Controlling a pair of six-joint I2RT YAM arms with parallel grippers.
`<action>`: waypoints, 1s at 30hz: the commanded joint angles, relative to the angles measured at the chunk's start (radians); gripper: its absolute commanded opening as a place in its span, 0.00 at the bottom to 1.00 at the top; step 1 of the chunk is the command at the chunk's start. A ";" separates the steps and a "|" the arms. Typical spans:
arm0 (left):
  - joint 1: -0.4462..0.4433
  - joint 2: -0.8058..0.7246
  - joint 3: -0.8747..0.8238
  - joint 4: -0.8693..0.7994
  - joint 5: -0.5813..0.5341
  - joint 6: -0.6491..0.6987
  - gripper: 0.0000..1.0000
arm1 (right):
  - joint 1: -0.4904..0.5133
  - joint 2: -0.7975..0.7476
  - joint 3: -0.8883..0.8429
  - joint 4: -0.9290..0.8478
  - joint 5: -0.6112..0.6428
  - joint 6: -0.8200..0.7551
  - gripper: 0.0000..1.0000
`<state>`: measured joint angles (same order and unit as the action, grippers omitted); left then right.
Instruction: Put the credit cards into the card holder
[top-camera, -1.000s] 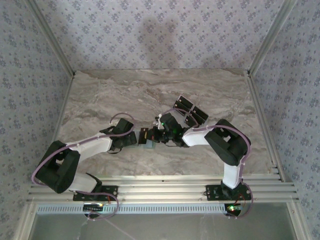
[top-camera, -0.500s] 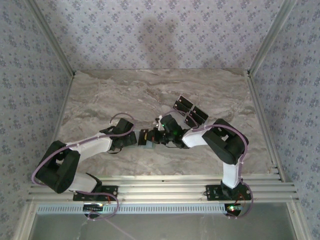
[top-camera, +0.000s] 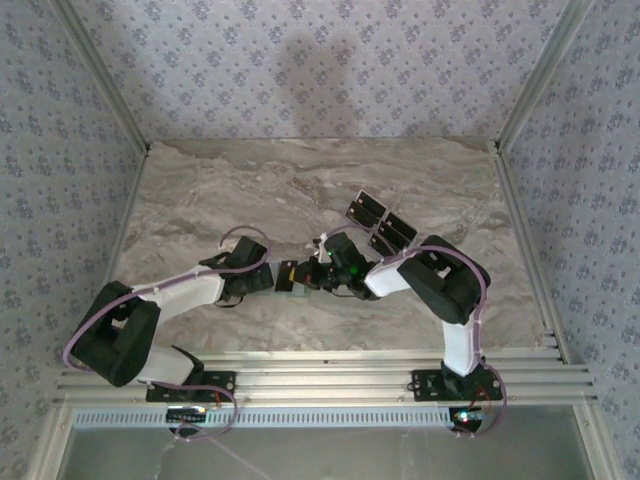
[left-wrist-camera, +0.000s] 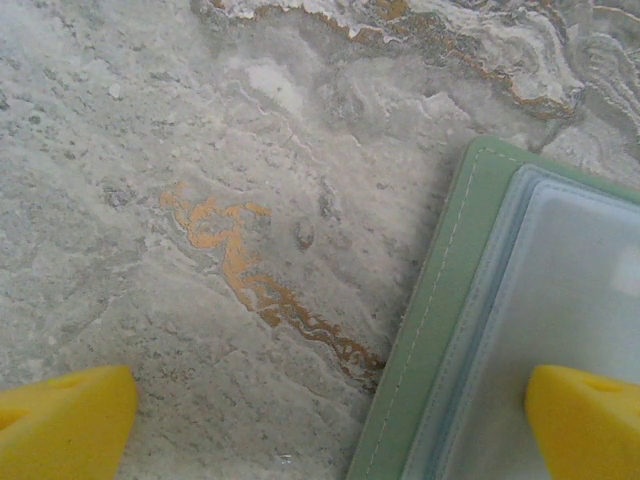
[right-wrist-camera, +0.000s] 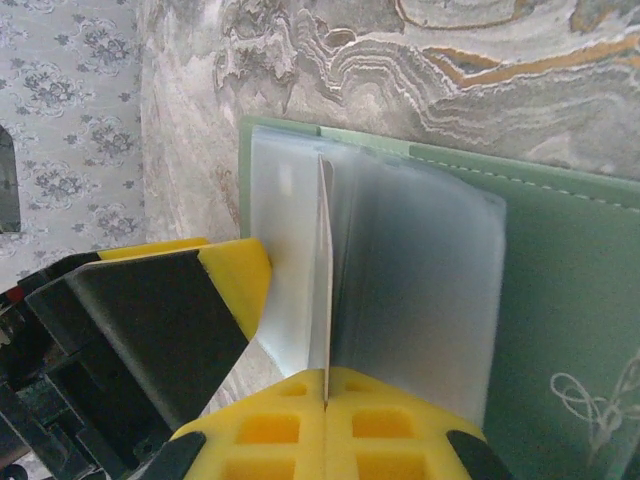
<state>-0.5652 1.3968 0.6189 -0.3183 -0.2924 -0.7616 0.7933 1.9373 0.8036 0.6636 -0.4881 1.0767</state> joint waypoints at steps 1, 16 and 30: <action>-0.003 0.025 -0.019 -0.117 -0.033 -0.002 1.00 | -0.004 0.026 -0.011 0.037 -0.025 0.025 0.00; -0.001 0.025 -0.019 -0.116 -0.033 -0.001 1.00 | -0.022 0.028 -0.027 0.024 -0.037 0.018 0.00; -0.001 0.024 -0.019 -0.117 -0.034 -0.003 1.00 | -0.011 0.063 0.006 0.003 -0.071 0.016 0.00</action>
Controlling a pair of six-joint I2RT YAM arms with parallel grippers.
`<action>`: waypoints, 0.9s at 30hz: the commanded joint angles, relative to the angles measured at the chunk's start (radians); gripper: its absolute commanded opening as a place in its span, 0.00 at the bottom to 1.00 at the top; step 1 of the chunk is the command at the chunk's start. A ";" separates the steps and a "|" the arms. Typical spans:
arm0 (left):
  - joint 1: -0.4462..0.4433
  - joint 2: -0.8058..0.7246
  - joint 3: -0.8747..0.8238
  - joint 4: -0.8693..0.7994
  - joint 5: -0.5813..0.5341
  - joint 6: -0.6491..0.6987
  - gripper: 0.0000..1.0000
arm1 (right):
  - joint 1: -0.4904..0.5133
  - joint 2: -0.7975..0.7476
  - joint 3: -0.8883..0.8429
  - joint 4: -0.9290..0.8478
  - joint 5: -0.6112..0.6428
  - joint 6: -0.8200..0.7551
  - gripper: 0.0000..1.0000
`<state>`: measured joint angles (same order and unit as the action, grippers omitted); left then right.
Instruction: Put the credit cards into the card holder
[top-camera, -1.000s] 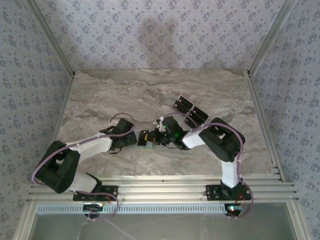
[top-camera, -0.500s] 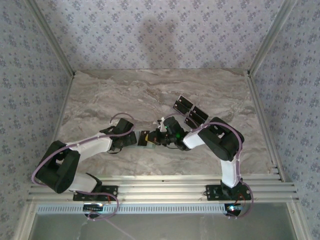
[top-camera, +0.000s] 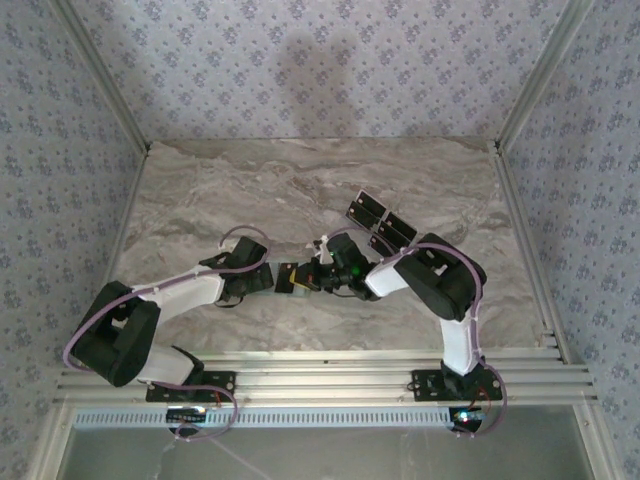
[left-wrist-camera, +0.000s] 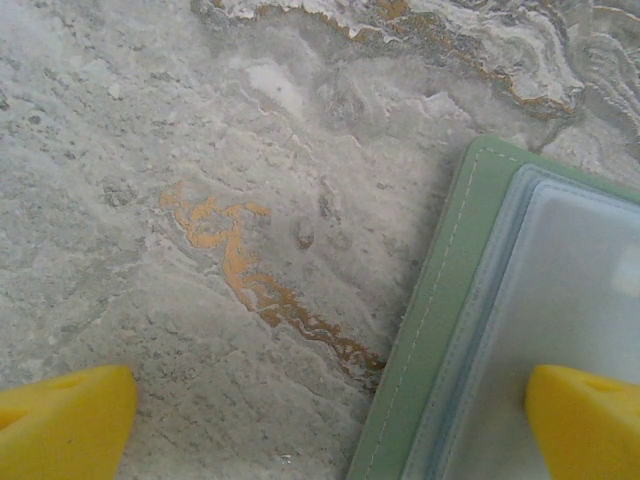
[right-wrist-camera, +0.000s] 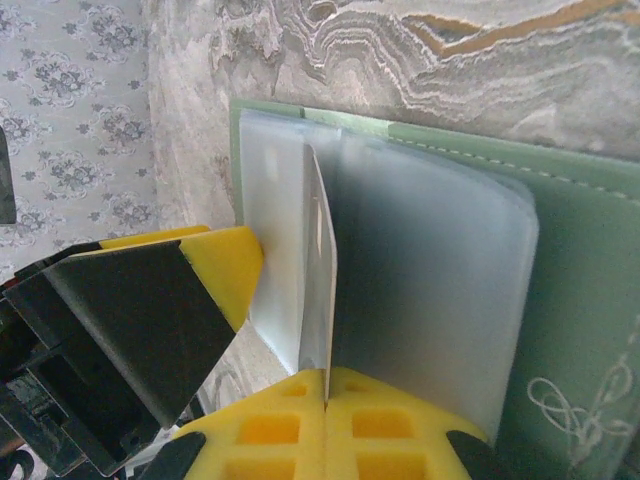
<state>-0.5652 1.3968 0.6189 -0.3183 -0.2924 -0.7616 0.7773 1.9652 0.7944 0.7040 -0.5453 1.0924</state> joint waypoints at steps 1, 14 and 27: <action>-0.001 0.024 -0.019 -0.117 -0.034 -0.003 1.00 | 0.005 0.038 0.018 -0.038 -0.016 0.001 0.00; -0.003 0.024 -0.019 -0.117 -0.032 -0.001 1.00 | 0.006 0.070 0.047 -0.043 -0.030 0.003 0.00; -0.001 0.024 -0.021 -0.116 -0.031 -0.002 1.00 | 0.007 0.075 0.044 -0.053 -0.048 0.006 0.00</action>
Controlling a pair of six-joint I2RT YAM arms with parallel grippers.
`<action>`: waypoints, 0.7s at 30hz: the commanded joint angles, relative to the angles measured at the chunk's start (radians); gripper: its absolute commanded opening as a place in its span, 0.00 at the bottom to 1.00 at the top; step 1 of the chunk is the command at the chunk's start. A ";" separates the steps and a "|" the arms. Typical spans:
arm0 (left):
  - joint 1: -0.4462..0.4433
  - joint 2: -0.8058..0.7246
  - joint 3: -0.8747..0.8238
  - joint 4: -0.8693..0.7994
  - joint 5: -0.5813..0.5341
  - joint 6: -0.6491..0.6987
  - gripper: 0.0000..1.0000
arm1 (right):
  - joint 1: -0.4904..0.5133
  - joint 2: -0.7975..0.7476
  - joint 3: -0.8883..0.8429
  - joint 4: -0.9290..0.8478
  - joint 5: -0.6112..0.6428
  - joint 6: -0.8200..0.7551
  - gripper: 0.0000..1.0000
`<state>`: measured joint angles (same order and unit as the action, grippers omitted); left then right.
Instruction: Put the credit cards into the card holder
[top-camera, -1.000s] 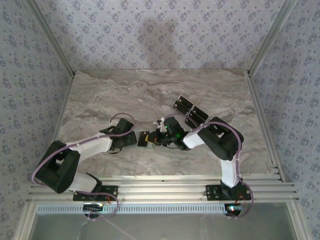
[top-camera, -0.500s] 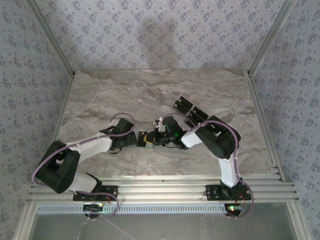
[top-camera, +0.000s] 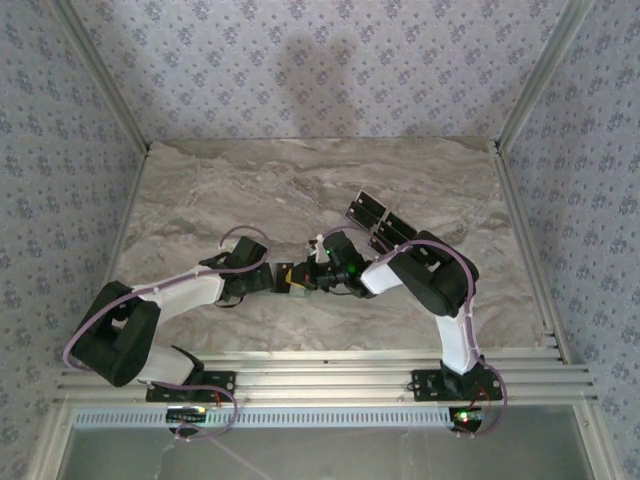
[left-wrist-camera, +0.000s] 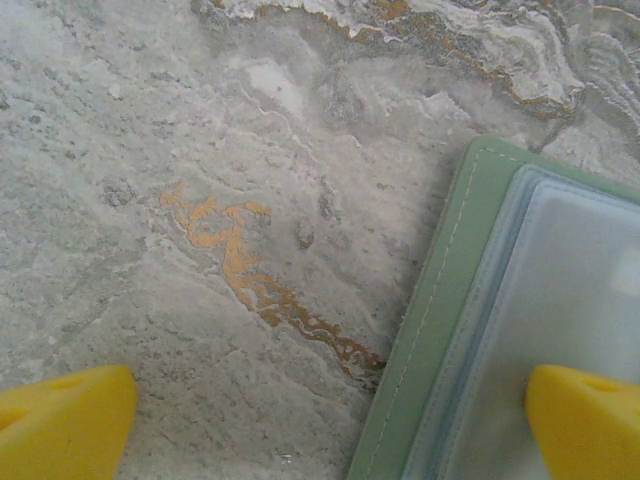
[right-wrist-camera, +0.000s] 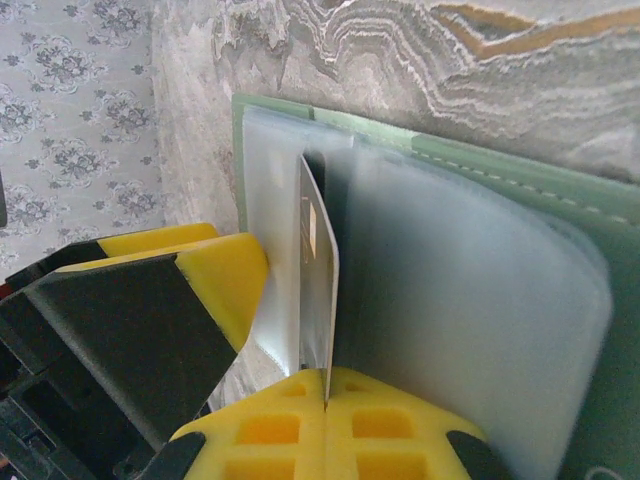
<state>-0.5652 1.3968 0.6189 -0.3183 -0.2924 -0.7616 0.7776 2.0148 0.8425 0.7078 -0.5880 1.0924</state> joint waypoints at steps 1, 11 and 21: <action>-0.001 0.024 -0.021 -0.116 -0.031 -0.001 1.00 | 0.006 0.026 -0.001 -0.064 -0.007 0.005 0.00; -0.001 0.023 -0.019 -0.117 -0.029 -0.002 1.00 | 0.026 0.063 0.067 -0.119 -0.022 -0.002 0.00; -0.001 -0.018 0.018 -0.152 -0.022 -0.002 1.00 | 0.028 0.029 0.099 -0.221 -0.017 -0.044 0.31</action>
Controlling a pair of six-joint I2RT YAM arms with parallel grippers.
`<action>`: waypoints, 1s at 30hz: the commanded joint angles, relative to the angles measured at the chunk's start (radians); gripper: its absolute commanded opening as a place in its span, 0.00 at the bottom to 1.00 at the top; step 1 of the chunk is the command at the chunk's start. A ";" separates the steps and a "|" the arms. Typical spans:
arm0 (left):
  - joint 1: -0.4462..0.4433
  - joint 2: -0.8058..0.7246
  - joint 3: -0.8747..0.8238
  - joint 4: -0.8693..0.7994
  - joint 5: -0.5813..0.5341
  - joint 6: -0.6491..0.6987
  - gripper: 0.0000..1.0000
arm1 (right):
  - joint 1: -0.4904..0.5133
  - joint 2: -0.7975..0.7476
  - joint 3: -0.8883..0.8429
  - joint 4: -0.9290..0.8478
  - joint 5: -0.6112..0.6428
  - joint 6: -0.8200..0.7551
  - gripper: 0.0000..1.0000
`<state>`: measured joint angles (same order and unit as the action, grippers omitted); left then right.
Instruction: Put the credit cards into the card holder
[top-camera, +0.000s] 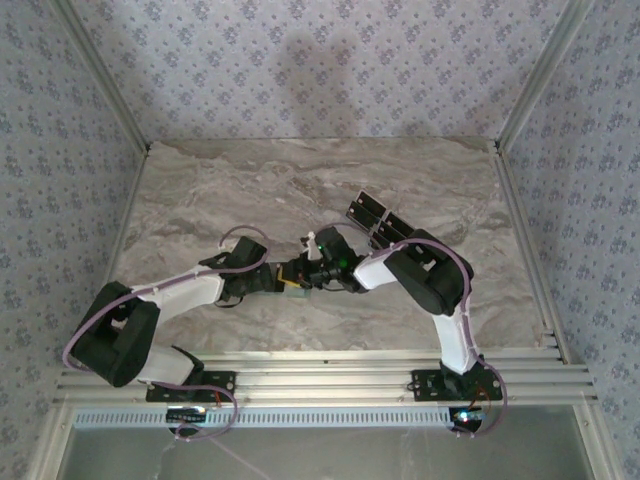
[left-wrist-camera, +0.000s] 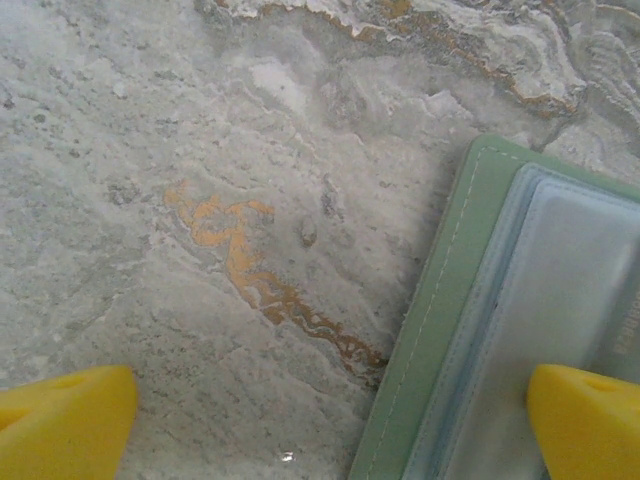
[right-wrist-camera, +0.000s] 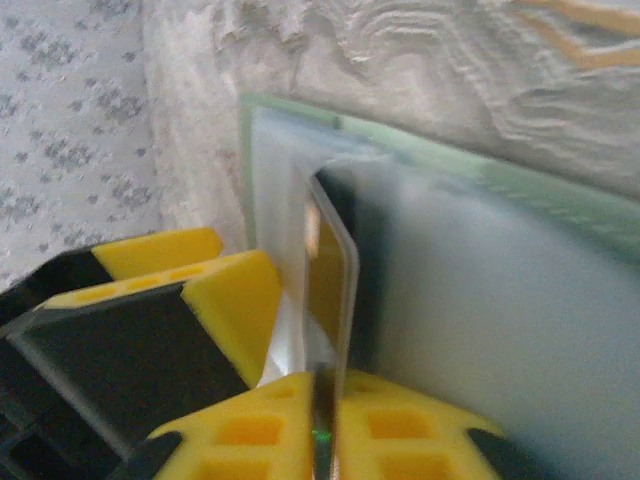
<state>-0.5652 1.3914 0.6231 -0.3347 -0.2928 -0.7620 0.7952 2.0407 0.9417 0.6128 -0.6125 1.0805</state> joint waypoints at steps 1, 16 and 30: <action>0.000 -0.020 0.027 -0.148 -0.023 0.000 1.00 | 0.008 -0.011 0.003 -0.150 0.013 -0.042 0.38; 0.037 -0.079 0.110 -0.239 -0.024 0.021 1.00 | -0.008 -0.105 -0.006 -0.433 0.096 -0.182 0.55; 0.032 -0.104 0.044 -0.177 0.048 0.015 1.00 | -0.025 -0.187 0.137 -0.770 0.149 -0.398 0.56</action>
<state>-0.5320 1.2976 0.6762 -0.5236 -0.2756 -0.7498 0.7727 1.8866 1.0378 0.0231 -0.5167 0.7689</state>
